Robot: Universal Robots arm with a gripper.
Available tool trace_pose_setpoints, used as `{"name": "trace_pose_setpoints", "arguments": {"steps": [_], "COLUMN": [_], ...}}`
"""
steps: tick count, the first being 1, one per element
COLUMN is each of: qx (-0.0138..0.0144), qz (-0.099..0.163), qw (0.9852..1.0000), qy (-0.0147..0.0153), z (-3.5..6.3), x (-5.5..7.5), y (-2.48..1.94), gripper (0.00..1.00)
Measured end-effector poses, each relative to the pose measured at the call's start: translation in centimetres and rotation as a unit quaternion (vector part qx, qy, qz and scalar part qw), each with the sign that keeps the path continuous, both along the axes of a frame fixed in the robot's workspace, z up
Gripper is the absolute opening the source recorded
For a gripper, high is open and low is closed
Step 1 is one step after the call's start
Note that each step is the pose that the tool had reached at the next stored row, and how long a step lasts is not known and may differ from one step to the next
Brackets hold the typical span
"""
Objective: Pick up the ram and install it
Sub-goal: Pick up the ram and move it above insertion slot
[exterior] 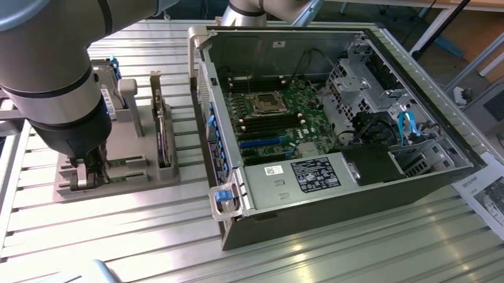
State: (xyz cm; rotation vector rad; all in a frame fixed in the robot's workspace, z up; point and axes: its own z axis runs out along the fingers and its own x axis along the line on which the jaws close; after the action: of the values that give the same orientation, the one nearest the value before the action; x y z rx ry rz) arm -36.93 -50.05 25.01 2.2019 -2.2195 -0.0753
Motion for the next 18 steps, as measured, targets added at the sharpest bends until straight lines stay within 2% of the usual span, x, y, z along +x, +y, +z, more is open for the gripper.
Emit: {"name": "trace_pose_setpoints", "arguments": {"steps": [6, 10, 13, 18], "qx": [0.0001, 0.0001, 0.0001, 0.0001], "qz": [0.000, 0.000, 0.000, 0.000], "qw": [1.0000, 1.0000, 1.0000, 1.0000], "qy": [0.0000, -0.0001, -0.0002, -0.0001], "z": [-0.06, -0.20, -0.29, -1.38], "x": [0.0, 0.0, 0.0, 0.0], "y": [0.14, 0.77, 0.96, 1.05], "gripper": [0.31, 0.31, 0.31, 0.31]}}
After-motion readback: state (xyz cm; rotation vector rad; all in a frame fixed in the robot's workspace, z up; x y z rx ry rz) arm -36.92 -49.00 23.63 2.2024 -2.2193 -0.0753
